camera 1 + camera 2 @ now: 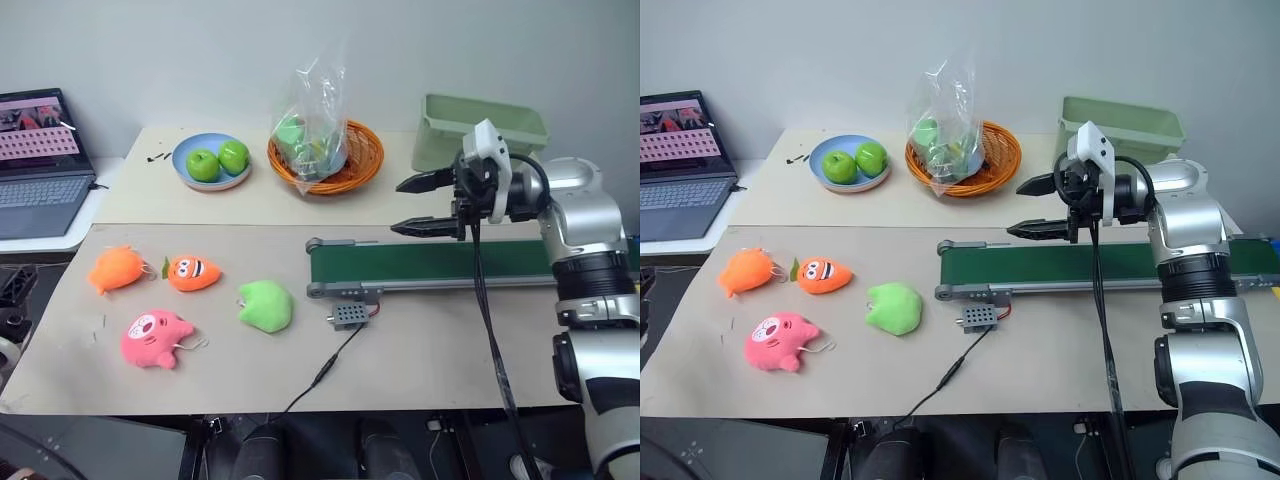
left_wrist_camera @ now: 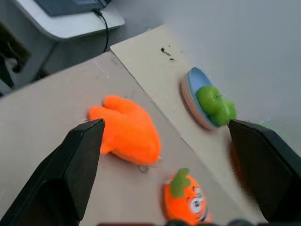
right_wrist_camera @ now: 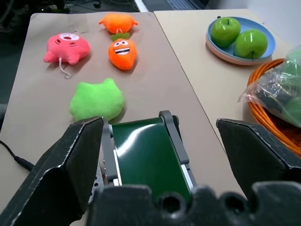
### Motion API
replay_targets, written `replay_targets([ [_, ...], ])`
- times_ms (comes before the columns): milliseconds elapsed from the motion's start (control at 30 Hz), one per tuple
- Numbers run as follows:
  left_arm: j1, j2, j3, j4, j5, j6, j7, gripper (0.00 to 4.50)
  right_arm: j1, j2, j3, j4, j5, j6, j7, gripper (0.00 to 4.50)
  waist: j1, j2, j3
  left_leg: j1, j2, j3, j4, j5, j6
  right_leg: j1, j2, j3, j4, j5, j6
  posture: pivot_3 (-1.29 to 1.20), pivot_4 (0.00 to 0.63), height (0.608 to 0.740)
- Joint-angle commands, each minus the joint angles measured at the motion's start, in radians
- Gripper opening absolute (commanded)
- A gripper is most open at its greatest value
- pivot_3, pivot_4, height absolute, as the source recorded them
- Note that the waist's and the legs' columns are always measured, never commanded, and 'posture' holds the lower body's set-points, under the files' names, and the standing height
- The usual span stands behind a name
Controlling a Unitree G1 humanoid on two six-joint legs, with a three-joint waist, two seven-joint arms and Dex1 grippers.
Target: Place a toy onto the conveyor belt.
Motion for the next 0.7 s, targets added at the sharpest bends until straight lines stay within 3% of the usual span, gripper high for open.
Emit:
replay_targets([
  [33, -0.043, -0.013, 0.066, 0.082, -0.128, -0.041, 0.101, 4.47, -0.038, -0.015, -0.019, -0.028, 0.008, -0.002, 0.010, 4.50, -0.002, 0.000, 0.000, 0.000, 0.000, 0.000, 0.000, 0.000, 0.000, 0.000, 0.000, 0.000, 0.000, 0.000, 0.000, 0.00, 0.150, 0.740],
  [400, -0.047, 0.013, -0.052, 0.377, -0.090, -0.166, 0.113, 4.47, -0.031, -0.042, -0.028, -0.078, 0.016, 0.043, 0.009, 4.50, -0.007, 0.000, 0.000, 0.001, -0.001, 0.004, -0.001, 0.000, -0.002, -0.001, 0.000, 0.001, 0.000, 0.000, 0.000, 0.00, 0.150, 0.740],
  [700, -0.130, 0.091, -0.227, 0.606, 0.031, -0.243, -0.064, 4.47, 0.009, -0.071, -0.083, -0.307, 0.223, 0.273, 0.082, 4.50, -0.001, 0.000, 0.000, 0.000, -0.001, 0.004, -0.001, 0.000, -0.002, 0.000, 0.000, 0.000, 0.000, 0.000, 0.000, 0.00, 0.150, 0.740],
])
